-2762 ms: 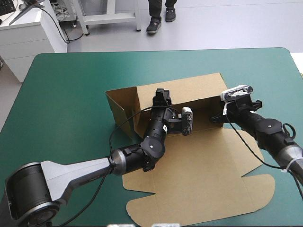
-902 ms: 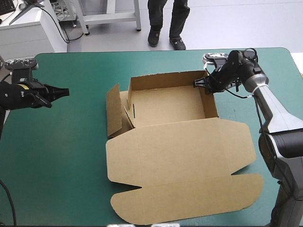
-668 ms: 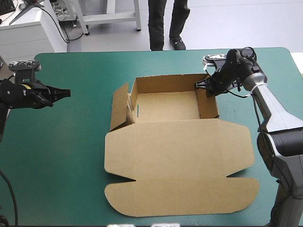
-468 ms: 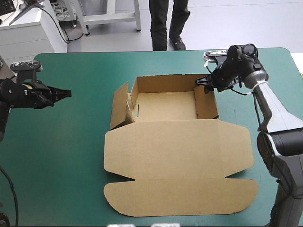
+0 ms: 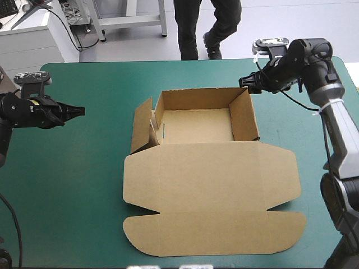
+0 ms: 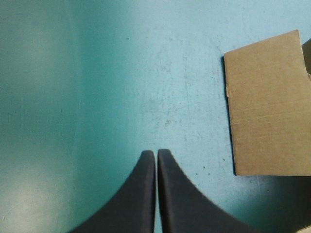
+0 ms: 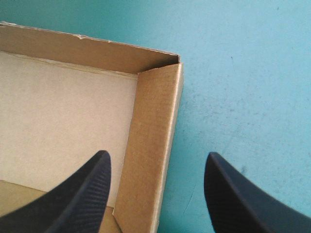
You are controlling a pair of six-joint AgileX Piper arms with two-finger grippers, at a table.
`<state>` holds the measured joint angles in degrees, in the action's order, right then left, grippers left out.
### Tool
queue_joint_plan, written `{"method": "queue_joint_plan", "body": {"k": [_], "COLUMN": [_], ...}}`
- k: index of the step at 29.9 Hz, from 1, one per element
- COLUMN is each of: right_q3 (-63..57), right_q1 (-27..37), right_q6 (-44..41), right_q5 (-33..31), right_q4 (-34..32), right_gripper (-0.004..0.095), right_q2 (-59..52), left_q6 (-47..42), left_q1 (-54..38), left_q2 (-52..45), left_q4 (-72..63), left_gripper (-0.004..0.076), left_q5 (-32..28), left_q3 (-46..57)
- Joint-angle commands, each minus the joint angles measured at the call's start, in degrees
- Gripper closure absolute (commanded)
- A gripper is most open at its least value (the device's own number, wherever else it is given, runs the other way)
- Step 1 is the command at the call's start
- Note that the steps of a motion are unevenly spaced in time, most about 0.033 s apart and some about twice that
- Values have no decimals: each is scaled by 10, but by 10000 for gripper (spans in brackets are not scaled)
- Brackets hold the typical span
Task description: Fold the box
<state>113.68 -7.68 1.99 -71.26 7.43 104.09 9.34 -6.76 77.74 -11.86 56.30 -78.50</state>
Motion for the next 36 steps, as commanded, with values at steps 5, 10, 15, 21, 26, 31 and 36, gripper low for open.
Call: {"method": "queue_joint_plan", "body": {"k": [5,10,15,21,26,31,36], "right_q3": [-26,-40,-40,-40,-40,-40,-40], "right_q1": [4,4,4,4,4,4,4], "right_q6": [4,5,5,11,12,15,15], "right_q5": [4,4,11,8,10,9,3], "right_q4": [2,2,55,53,50,43,41], "right_gripper": [341,341,341,344,466,905,925], "right_q2": [-46,-8,43,96,112,112,111], "left_q6": [12,12,12,12,12,13,13], "left_q1": [-2,-2,-2,-2,-2,-2,-2], "left_q2": [-7,-5,-5,-5,-5,-5,-5], "left_q4": [-14,-14,-14,-14,-16,-16,-16], "left_gripper": [730,732,732,732,732,732,732], "left_q5": [-16,-14,-13,-5,-9,-9,-9], "left_q3": [-15,-15,-15,-15,-15,-15,-15]}}
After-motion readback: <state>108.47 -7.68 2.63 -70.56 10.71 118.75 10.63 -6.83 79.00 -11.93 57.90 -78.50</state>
